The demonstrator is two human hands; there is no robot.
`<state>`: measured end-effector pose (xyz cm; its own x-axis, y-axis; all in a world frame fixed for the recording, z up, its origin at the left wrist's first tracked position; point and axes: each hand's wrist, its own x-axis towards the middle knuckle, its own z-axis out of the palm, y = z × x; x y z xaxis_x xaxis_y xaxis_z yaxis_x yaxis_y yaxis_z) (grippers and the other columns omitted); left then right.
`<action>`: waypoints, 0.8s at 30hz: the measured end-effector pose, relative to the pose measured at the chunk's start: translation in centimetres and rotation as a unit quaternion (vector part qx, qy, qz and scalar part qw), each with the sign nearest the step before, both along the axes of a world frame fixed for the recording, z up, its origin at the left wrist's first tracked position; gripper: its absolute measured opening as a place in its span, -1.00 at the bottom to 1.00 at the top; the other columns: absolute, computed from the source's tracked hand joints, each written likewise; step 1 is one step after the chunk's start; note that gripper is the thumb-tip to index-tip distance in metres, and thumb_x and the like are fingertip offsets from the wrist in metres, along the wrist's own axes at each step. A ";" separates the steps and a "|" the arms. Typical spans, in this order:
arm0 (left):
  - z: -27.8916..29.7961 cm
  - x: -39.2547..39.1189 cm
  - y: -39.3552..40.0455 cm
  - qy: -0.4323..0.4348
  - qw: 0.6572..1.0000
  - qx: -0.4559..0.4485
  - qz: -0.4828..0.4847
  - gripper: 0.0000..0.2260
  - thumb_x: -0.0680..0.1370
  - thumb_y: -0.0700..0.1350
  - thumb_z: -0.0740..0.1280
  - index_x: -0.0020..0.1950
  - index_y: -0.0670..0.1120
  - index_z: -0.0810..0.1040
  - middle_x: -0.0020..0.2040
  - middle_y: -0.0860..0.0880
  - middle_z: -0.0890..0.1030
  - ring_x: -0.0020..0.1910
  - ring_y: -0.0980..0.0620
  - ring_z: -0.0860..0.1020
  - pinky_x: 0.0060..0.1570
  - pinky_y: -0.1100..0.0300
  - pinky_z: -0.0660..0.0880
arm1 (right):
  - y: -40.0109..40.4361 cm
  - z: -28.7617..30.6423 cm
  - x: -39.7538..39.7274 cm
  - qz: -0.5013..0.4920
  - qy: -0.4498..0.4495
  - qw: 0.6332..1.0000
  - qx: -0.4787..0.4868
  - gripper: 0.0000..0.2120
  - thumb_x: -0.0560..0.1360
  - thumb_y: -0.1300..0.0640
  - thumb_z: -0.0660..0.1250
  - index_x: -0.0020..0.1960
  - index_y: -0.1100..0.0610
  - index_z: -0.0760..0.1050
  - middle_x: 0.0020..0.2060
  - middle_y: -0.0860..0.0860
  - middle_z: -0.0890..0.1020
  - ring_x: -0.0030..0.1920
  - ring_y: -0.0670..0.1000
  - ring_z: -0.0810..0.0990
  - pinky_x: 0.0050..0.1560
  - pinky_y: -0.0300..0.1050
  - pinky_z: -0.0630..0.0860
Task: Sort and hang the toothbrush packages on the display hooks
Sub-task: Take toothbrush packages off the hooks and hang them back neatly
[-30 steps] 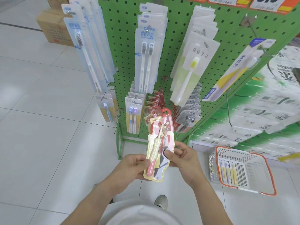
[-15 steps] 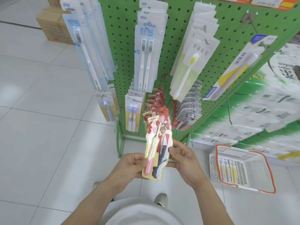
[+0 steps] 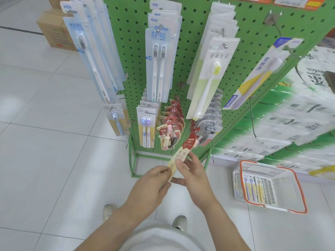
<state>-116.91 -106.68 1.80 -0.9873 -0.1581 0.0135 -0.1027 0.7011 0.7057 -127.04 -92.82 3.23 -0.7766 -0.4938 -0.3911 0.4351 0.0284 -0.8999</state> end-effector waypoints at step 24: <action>3.7 -1.1 -1.7 -0.103 0.886 0.414 0.180 -0.83 0.61 -0.23 0.36 0.19 -0.11 0.57 -0.06 -0.08 0.75 -0.09 -0.09 0.73 -0.09 -0.08 0.65 | 1.2 1.5 -3.3 0.092 0.099 0.988 0.067 -0.82 0.54 0.27 0.44 0.13 0.17 0.58 -0.10 0.06 0.67 -0.06 0.10 0.69 -0.13 0.06 0.68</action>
<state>-117.97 -108.40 5.46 -0.8392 -0.3343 -0.4289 -0.4008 -0.1527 0.9033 -130.31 -91.59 4.77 -0.7464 -0.5880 -0.3118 0.2262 0.2164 -0.9497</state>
